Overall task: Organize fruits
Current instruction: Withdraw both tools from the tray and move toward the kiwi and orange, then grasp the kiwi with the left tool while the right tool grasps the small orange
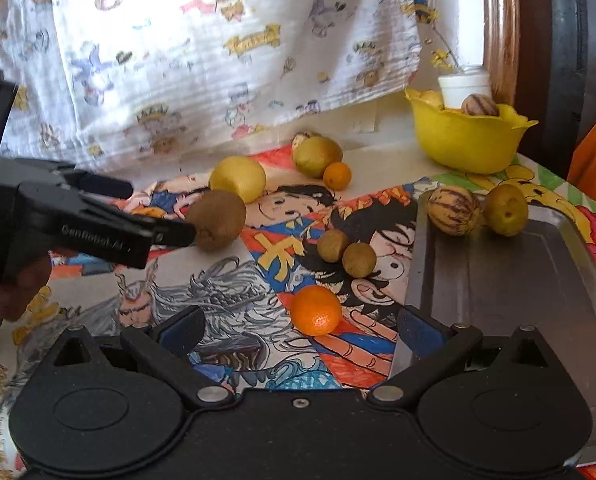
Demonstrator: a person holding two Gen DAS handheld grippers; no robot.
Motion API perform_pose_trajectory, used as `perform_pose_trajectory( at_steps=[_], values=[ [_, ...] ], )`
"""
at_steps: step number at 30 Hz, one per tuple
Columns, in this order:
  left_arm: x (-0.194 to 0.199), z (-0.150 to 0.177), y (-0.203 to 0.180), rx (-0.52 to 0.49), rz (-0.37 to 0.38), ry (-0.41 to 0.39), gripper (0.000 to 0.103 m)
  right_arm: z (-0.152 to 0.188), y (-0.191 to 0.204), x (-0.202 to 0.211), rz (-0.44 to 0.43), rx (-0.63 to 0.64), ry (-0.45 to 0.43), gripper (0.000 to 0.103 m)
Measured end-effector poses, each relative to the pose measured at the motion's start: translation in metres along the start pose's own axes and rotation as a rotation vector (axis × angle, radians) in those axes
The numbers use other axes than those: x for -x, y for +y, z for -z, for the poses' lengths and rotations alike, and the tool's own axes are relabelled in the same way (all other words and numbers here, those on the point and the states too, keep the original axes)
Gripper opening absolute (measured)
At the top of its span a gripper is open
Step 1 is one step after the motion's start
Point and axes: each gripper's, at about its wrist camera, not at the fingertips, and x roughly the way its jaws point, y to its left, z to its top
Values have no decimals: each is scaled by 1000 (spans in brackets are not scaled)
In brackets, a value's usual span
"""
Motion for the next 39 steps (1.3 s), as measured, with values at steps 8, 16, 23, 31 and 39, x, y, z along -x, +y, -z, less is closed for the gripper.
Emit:
perform_pose_trajectory(
  at_steps=[8, 16, 23, 31, 39],
  values=[
    [-32, -6, -2, -7, 33, 31, 103, 2, -1, -24, -8, 14, 32, 90],
    [-47, -6, 2, 8, 57, 30, 100, 2, -4, -35, 5, 10, 38, 77],
    [-54, -7, -1, 11, 89, 35, 88, 1, -3, -36, 26, 26, 32, 65],
    [-53, -7, -7, 3, 92, 23, 69, 1, 0, -35, 29, 39, 28, 48],
    [-51, -6, -9, 17, 76, 24, 67, -1, 5, -34, 37, 50, 32, 35]
  ],
)
